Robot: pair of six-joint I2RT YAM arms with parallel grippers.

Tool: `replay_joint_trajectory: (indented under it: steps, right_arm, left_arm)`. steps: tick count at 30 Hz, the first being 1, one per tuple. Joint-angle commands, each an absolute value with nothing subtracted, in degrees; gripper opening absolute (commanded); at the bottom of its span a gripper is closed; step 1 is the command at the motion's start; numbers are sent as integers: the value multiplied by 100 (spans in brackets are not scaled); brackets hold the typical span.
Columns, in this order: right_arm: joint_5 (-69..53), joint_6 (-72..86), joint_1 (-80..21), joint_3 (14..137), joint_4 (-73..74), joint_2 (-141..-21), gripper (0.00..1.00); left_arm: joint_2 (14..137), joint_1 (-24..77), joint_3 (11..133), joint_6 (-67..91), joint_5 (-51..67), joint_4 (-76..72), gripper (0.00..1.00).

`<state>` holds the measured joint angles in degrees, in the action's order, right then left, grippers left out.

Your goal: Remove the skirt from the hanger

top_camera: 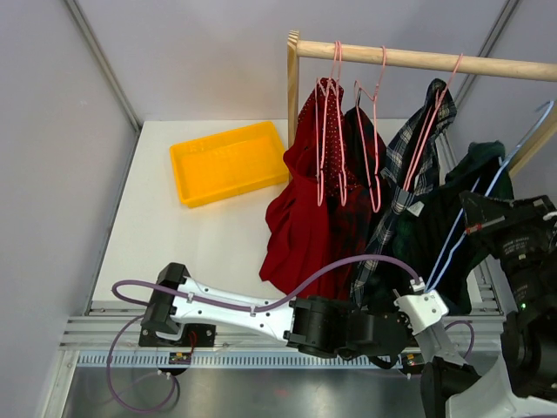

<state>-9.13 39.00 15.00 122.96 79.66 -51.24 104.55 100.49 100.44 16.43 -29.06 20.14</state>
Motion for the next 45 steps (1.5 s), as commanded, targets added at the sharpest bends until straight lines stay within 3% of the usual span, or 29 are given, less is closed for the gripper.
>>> replay_joint_trajectory:
  steps: [1,7,12,18,24,29,32,33,36,45]
  right_arm:
    - [-1932,4306,1459,12444,8250,-4869,0]
    - [-2663,4657,1319,13455,9201,-4983,0]
    - [-3076,5072,1116,13711,8798,-4764,0]
    - [-2542,4247,1064,13307,8816,-4729,0]
    - [-1208,3500,985,13210,8815,-4939,0]
    - [-730,3278,888,12078,7947,-4720,0]
    - [-712,3269,879,11289,7358,-4597,0]
    - [-695,3270,879,11094,7217,-4579,0]
    - [-878,3287,879,10452,6392,-4500,0]
    - [-730,3498,879,10318,4687,-5036,0]
  left_arm:
    - [10222,10047,10372,1327,-3602,1960,0]
    - [9379,10081,9476,1388,-3832,1618,0]
    - [8388,10282,9088,1311,-4018,2047,0]
    - [7989,10661,10149,1090,-3516,4373,0]
    - [7507,10661,10108,1388,-3752,6196,0]
    - [6665,10486,9906,1984,-5605,6960,0]
    - [6216,9373,9705,1647,-5504,7015,0]
    - [6092,8543,9599,1391,-5311,6570,0]
    - [6090,7291,9588,555,-4852,5970,0]
    - [7354,4302,11906,-984,-3455,4721,0]
